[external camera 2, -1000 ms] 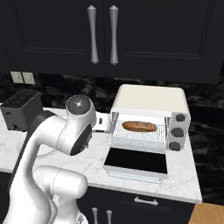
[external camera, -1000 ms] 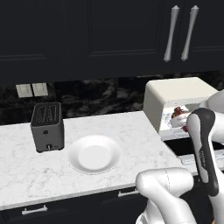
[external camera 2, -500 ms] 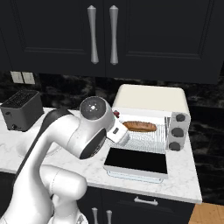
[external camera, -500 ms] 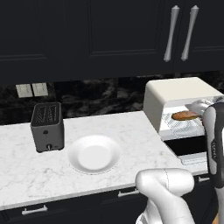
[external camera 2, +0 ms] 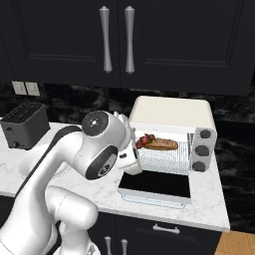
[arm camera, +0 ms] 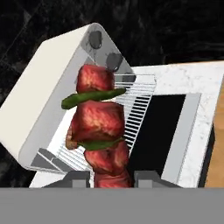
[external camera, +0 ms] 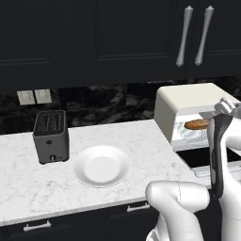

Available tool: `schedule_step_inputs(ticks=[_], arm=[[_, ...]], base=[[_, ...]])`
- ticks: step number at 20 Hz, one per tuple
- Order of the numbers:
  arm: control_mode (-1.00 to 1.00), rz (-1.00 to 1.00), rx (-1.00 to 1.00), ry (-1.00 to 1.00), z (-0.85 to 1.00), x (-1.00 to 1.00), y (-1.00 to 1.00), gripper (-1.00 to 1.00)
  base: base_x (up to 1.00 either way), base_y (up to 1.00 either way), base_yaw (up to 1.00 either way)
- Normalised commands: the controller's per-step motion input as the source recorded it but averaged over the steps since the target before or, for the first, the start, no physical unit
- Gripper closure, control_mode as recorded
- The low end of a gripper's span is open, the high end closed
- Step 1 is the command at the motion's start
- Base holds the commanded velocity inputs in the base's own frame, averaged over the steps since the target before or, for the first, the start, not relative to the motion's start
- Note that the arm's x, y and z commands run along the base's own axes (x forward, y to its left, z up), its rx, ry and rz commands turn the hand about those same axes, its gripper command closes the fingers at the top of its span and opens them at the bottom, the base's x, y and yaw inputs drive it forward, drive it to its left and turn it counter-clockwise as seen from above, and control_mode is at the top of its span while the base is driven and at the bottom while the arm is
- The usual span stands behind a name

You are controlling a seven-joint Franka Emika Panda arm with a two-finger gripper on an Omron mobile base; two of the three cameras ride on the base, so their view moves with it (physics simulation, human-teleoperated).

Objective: Pick up the kebab skewer and baguette bread, and place them inside the toaster oven. Close the toaster oven door and start by setting the timer.

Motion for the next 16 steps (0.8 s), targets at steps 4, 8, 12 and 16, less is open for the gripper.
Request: schedule_step_inputs(ticks=[4,8,12,16], arm=[[-1.0,-0.35,0.44,-0.18,-0.35,0.46,-0.24,1.0],[-1.0,-0.04,0.4,-0.1,-0.01,0.51,-0.38,1.0],[-1.0,0.0,0.28,-0.09,-0.09,0.56,-0.23,1.0],[-1.0,-0.01,0.16,-0.06,-0.14,0.53,-0.01,1.0]], base=[[0.0,0.0,0.0],[0.0,0.0,0.0],[0.0,0.0,0.0],[0.0,0.0,0.0]])
